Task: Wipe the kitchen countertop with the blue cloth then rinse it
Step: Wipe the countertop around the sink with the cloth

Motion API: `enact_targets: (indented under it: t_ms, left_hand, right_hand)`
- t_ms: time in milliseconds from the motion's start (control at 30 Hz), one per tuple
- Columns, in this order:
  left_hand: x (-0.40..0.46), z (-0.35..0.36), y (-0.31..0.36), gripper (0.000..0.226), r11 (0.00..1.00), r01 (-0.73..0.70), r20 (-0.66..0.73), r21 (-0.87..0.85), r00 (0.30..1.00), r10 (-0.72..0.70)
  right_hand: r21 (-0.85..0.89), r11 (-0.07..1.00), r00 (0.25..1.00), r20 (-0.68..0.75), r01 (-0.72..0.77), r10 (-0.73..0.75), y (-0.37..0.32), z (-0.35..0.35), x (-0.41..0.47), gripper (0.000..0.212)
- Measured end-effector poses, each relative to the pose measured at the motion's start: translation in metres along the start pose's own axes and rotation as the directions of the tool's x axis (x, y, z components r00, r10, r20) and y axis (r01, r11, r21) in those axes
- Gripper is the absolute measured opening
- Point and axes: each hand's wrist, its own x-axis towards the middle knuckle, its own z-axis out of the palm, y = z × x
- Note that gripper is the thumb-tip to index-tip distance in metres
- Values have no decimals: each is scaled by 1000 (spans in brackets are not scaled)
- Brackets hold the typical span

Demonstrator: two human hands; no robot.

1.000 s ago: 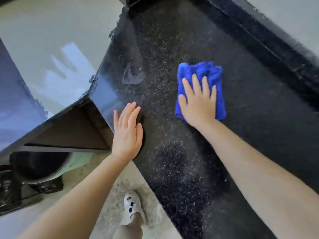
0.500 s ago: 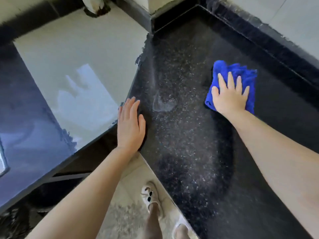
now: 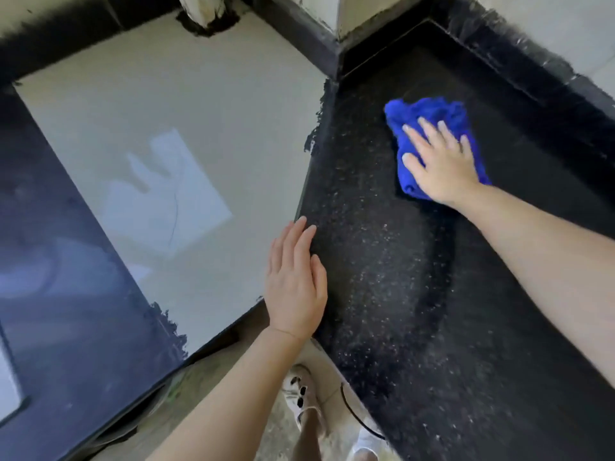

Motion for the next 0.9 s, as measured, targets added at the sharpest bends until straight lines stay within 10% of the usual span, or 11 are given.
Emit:
enact_targets:
  t_ms: [100,567,900]
  left_hand:
    - [0,1,-1,36,1000,-15,-13,0,1000,15]
    - [-46,-49,1,41,958,-119,292,262,956,39]
    - [-212,-156,-31,30,908,260,54,329,955,-292]
  right_hand:
    - [78,969,971,62,-236,231,-37,-4,44,55]
    - [-24,970,968,-58,242,-243,-106,34,-243,45]
    - [264,911,947,-39,317,-318,-160,0,-305,29]
